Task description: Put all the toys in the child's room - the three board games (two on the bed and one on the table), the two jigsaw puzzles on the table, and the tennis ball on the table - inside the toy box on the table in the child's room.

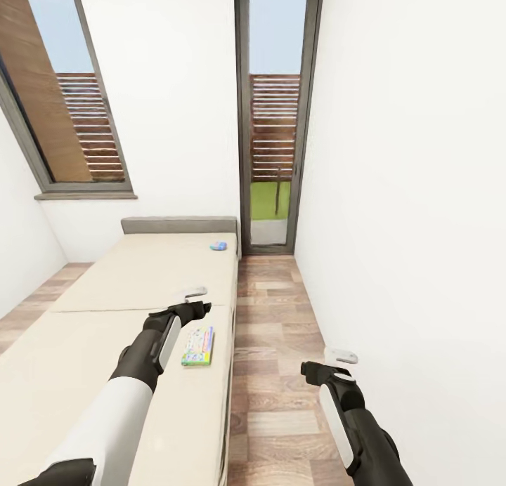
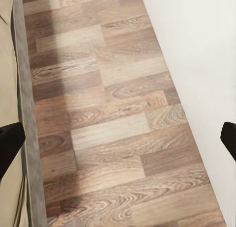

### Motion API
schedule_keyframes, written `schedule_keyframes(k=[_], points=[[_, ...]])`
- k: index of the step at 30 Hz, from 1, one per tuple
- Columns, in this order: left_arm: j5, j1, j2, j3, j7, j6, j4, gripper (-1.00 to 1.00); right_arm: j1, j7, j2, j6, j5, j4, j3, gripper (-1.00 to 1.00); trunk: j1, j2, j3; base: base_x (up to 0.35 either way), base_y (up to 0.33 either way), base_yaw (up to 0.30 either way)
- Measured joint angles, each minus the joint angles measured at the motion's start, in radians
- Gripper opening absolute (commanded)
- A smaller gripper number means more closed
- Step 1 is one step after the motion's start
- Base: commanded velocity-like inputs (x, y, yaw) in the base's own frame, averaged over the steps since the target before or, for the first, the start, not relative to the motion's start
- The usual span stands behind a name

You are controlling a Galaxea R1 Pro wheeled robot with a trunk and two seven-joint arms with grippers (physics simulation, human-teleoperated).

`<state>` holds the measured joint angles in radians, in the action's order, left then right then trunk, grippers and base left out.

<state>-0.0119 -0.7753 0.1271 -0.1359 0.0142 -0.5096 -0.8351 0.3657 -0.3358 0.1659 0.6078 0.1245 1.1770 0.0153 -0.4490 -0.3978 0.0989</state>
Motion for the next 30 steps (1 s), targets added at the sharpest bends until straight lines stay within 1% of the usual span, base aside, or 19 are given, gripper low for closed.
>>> schedule_keyframes(k=[5, 24, 30], points=[[0.001, 0.0, -0.001, -0.002, 0.001, -0.002, 0.0, 1.0, 0.0, 0.0, 0.0, 0.003, 0.0, 0.001, 0.0, 1.0, 0.0, 0.0, 0.0, 0.131, -0.002, 0.0], [0.003, 0.0, 0.0, -0.003, 0.004, -0.004, -0.001, 1.0, 0.0, 0.0, 0.0, 0.017, 0.0, 0.002, 0.0, 1.0, 0.0, 0.0, 0.0, 0.039, 0.0, 0.0], [0.004, 0.0, 0.002, -0.003, 0.004, -0.006, -0.001, 1.0, 0.0, 0.0, 0.0, 0.017, 0.0, 0.002, 0.0, 1.0, 0.0, 0.0, 0.0, 0.13, 0.0, 0.0]])
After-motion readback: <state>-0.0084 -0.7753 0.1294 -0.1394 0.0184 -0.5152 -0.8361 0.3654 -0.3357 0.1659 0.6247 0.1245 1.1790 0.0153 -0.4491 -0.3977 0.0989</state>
